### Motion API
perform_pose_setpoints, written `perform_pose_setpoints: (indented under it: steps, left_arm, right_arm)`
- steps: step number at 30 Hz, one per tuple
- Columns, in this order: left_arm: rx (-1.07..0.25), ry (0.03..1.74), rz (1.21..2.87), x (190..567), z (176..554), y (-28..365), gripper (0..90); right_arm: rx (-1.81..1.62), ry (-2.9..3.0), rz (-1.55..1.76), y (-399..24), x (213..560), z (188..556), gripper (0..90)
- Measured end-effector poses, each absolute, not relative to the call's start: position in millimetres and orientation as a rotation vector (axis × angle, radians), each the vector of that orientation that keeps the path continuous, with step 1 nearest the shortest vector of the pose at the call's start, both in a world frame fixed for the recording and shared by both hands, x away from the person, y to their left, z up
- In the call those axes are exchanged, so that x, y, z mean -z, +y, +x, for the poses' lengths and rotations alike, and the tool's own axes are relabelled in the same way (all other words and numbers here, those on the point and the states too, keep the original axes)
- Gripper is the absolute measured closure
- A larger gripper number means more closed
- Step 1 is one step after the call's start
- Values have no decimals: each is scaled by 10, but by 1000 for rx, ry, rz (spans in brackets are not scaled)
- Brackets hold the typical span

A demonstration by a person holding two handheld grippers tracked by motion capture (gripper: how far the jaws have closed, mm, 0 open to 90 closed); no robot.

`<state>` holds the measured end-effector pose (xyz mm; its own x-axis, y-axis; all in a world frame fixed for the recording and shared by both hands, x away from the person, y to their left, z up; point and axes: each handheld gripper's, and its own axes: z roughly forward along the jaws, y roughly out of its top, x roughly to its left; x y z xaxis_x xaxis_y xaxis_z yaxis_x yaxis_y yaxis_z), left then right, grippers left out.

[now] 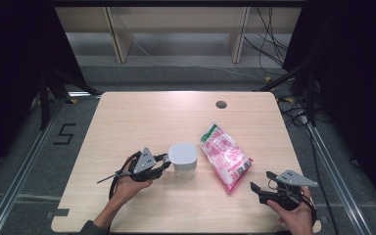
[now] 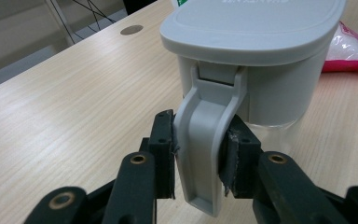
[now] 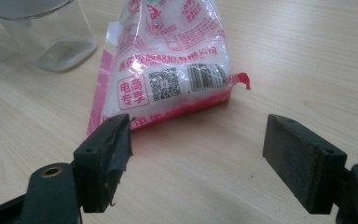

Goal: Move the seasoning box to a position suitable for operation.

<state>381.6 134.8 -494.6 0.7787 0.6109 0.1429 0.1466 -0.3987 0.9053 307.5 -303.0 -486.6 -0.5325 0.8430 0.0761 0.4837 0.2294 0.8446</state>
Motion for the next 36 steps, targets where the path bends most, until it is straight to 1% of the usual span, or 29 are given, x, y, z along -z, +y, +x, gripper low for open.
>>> perform_pose_setpoints:
  steps: [10,17,20,22,24,30,36]
  left_arm:
    - [-572,568,1957,4936,3871,1304,681]
    - [-532,560,1954,4937,3927,1327,678]
    - [-540,571,1951,4948,3964,1345,679]
    - [-557,541,1962,4943,3985,1360,681]
    - [-543,572,1950,4950,3968,1347,682]
    - [-541,575,1951,4951,3968,1342,684]
    - [-531,580,1942,4954,3974,1343,679]
  right_arm:
    - [-1229,2112,1260,-3002,4864,3054,246]
    - [-1231,2112,1258,-3004,4866,3056,246]
    - [-1230,2112,1257,-3004,4864,3055,246]
    - [-1231,2112,1256,-3003,4864,3054,246]
    - [-1232,2112,1256,-3003,4864,3056,246]
    - [-1228,2118,1213,-3021,4867,3077,246]
    - [-1232,2112,1255,-3002,4868,3057,246]
